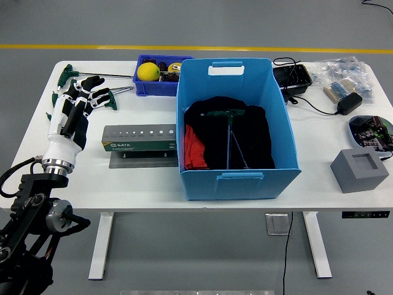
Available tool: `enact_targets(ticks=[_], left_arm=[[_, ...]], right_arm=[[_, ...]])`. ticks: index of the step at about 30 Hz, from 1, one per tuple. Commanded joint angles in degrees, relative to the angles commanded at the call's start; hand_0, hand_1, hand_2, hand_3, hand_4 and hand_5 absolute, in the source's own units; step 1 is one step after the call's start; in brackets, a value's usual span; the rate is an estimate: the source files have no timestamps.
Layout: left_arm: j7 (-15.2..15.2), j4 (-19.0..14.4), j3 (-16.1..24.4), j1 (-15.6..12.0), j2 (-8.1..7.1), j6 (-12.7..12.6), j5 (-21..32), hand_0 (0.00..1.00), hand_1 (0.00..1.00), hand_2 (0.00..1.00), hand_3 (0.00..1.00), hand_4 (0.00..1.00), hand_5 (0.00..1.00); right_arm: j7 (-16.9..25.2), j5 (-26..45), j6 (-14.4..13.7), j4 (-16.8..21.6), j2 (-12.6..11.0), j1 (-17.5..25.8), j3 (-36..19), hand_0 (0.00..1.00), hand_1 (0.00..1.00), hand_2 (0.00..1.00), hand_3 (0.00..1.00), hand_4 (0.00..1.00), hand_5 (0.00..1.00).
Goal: Lift tool from toolbox,place it in box,lift tool from toolbox,place it in box
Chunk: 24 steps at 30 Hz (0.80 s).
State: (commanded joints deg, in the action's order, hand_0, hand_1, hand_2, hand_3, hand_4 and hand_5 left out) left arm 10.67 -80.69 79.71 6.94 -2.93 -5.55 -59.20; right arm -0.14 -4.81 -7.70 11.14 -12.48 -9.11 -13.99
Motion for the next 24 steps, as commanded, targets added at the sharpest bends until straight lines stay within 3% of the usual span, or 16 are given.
enact_targets(ticks=[1,2,12,16,24], left_arm=[[-1.3,-0.1,0.4,-0.1,0.00,0.5,-1.0,0.748,0.781,0.828,0.716,0.813,0.660],[-2.7,-0.3,0.9,-0.3,-0.02,0.9,-1.9,0.801,0.835,0.882,0.793,0.888,0.801],[-13.0,-4.2,3.4,0.4,-0.93,2.9,-9.6,0.800,0.835,0.891,0.793,0.889,0.802],[-13.7,-4.9,3.9,0.6,-1.21,2.9,-10.6,0.805,0.842,0.900,0.797,0.896,0.809],[-12.3,-3.9,4.9,0.5,-0.79,1.5,-9.7,0.813,0.855,0.914,0.812,0.897,0.814]], right_arm=[[-0.1,-0.2,0.0,0.0,0.0,0.1,-0.1,0.701,0.686,0.751,0.591,0.798,0.722],[-0.1,-0.3,-0.1,0.0,0.1,0.1,0.0,0.699,0.684,0.750,0.590,0.793,0.718],[-0.4,-0.7,-0.1,0.0,0.2,0.6,-0.3,0.701,0.683,0.749,0.588,0.791,0.715],[-0.5,-1.2,-0.1,-0.1,0.2,0.7,-0.6,0.701,0.682,0.747,0.587,0.787,0.713],[-0.3,-0.5,0.0,-0.1,0.2,0.7,-0.1,0.701,0.682,0.748,0.586,0.787,0.711]])
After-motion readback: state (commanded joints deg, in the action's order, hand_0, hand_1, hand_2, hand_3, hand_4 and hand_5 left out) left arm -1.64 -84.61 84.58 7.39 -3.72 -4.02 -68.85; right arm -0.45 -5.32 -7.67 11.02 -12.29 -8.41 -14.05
